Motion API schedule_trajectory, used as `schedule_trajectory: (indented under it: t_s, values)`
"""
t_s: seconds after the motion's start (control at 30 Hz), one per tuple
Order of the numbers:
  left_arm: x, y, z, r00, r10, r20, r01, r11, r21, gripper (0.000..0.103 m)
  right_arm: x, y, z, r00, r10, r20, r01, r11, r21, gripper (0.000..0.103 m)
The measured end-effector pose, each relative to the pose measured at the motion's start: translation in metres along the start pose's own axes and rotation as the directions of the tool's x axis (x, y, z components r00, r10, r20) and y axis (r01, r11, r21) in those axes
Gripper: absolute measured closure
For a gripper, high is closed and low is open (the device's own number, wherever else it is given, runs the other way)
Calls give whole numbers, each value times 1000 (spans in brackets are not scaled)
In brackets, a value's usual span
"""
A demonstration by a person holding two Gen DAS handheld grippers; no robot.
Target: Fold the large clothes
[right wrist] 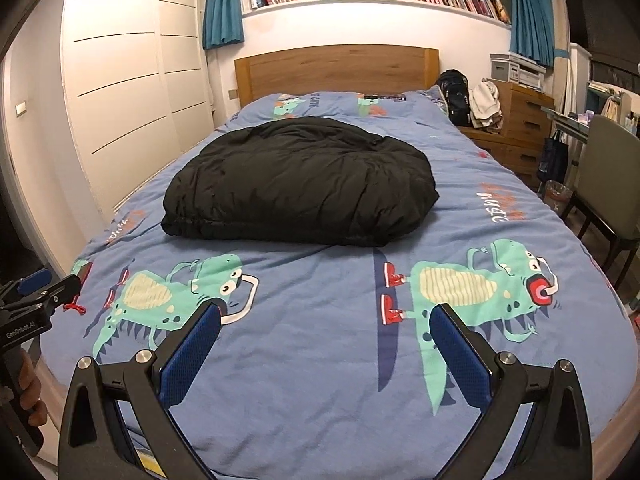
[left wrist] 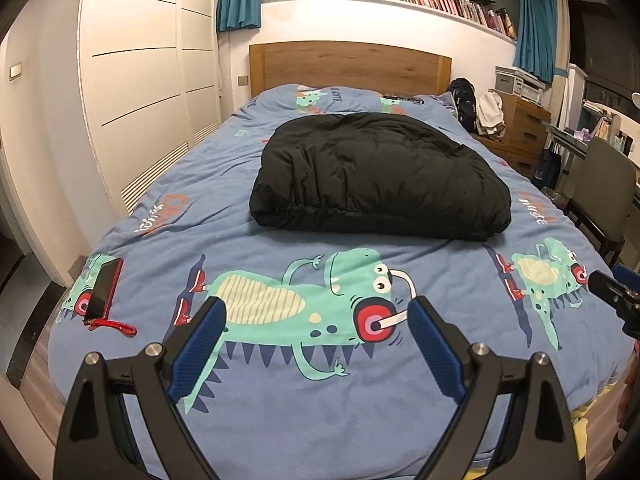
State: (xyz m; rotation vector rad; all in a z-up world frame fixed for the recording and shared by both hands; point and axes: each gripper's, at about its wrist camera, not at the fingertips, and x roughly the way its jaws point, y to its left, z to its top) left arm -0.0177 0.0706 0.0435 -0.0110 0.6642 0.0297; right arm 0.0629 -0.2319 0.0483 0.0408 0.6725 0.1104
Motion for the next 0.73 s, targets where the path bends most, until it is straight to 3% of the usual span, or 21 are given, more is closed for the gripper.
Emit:
schedule_trajectory:
  t_s: [0.73]
  values:
    - [-8, -4, -12, 1000, 0, 5, 0, 1000, 9, 10, -11, -25, -17, 998, -63, 9, 63, 998, 18, 1]
